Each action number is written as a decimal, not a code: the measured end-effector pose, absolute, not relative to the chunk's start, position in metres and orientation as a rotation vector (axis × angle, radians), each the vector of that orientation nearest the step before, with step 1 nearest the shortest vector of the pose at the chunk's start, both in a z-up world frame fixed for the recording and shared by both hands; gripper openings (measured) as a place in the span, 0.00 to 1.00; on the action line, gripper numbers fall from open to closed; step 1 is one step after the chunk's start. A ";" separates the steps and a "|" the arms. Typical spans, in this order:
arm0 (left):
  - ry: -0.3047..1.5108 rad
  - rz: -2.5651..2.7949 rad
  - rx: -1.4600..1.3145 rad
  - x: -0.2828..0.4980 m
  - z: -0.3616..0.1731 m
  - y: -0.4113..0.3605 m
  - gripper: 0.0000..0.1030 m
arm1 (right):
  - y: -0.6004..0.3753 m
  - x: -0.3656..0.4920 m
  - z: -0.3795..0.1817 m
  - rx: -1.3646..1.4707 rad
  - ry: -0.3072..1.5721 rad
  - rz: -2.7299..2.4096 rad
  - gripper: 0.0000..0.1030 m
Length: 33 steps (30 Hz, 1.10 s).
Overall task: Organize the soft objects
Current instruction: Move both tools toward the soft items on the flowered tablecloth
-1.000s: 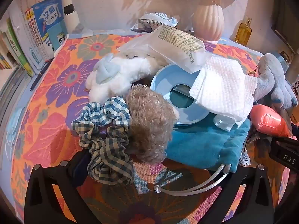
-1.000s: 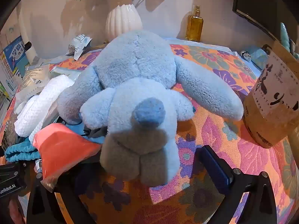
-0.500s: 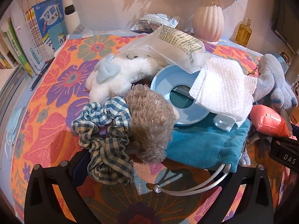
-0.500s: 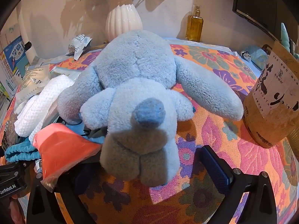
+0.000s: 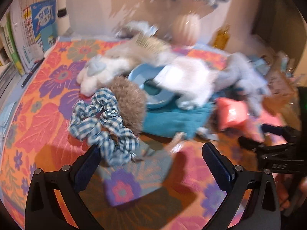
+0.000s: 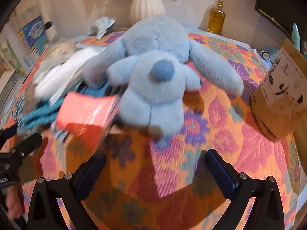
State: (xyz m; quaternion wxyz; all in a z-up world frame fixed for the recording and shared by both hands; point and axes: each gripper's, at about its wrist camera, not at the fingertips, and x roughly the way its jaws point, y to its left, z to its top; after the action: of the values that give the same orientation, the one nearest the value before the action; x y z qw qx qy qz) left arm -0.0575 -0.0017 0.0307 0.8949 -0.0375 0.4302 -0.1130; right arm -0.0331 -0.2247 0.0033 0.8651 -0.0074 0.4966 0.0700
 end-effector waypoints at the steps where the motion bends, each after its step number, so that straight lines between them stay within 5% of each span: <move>1: 0.856 -0.259 -0.084 -0.065 0.038 -0.001 0.99 | -0.224 -0.041 0.008 -0.002 1.017 0.179 1.00; 11: 0.579 -0.166 -0.089 -0.044 0.078 -0.008 0.99 | -0.219 -0.061 0.077 -0.015 0.499 0.120 1.00; 33: 0.612 -0.138 -0.069 -0.044 0.040 -0.008 0.99 | -0.205 -0.052 0.047 -0.046 0.556 0.080 1.00</move>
State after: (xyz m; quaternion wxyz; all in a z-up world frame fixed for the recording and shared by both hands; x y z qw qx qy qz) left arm -0.0436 -0.0081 0.0403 0.9506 -0.0340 0.3012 -0.0677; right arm -0.0518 -0.2054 0.0467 0.9605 -0.0225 0.2745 0.0395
